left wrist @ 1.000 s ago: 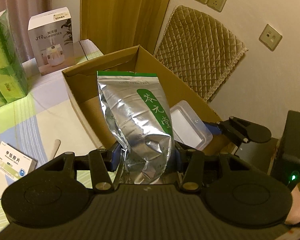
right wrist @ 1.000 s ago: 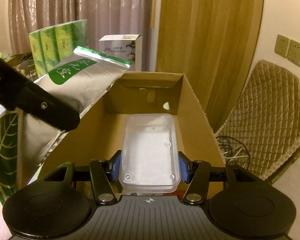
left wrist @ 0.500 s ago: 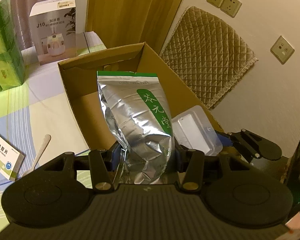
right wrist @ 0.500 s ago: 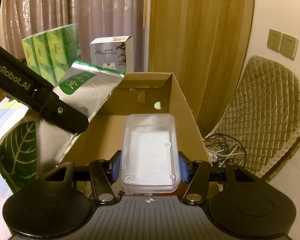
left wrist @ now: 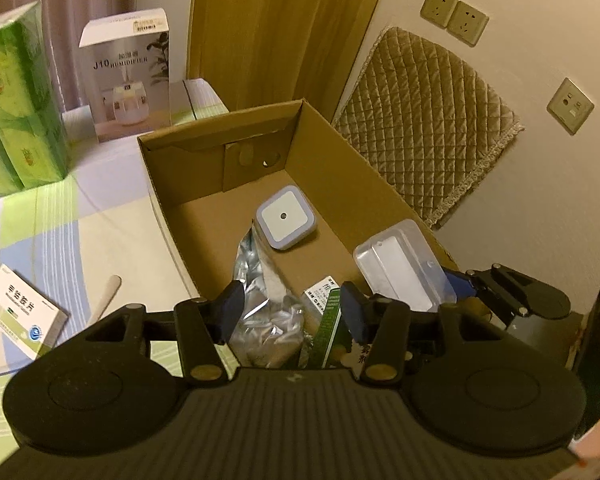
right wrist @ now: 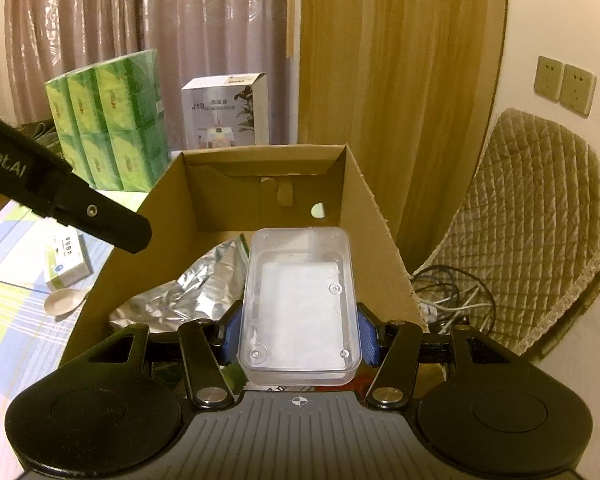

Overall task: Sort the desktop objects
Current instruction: 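Open the left tool to drop the foil bag into the box, then open the right tool to drop the clear container into the box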

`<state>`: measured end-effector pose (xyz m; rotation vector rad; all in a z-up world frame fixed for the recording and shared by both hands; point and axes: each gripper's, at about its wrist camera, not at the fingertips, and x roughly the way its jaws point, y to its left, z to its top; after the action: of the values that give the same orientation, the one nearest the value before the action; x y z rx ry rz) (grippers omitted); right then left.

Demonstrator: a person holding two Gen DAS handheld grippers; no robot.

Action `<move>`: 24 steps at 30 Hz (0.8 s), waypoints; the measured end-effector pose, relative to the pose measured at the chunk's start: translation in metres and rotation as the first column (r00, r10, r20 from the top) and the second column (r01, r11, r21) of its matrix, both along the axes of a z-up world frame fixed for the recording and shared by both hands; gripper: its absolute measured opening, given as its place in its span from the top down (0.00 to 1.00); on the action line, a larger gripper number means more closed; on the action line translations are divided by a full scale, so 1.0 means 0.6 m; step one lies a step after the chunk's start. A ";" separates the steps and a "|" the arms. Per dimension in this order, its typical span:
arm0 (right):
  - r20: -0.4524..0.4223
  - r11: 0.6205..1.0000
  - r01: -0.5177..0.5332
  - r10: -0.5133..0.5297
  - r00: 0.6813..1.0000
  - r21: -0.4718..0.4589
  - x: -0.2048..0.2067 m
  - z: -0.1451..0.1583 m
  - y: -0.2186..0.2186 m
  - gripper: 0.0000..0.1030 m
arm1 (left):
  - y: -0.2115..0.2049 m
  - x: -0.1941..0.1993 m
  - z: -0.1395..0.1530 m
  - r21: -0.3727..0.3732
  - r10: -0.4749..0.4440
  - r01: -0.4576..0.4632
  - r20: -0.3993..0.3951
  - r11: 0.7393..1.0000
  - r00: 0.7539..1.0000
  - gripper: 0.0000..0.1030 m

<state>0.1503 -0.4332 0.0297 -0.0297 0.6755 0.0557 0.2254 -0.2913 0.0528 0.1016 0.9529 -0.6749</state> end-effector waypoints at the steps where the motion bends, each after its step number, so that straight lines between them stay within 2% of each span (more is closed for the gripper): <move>1: 0.000 1.000 -0.002 0.002 1.000 0.001 0.000 0.000 0.002 0.48 | 0.002 -0.002 0.001 0.001 -0.001 0.001 0.002 1.000 1.000 0.55; 24: 0.001 1.000 -0.015 0.015 1.000 0.001 0.012 0.008 0.018 0.48 | 0.025 -0.010 -0.006 -0.001 0.014 -0.014 -0.015 1.000 1.000 0.55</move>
<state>0.1577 -0.4224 0.0347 -0.0342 0.6744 0.0702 0.2195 -0.2764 0.0489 0.0885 0.9668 -0.6643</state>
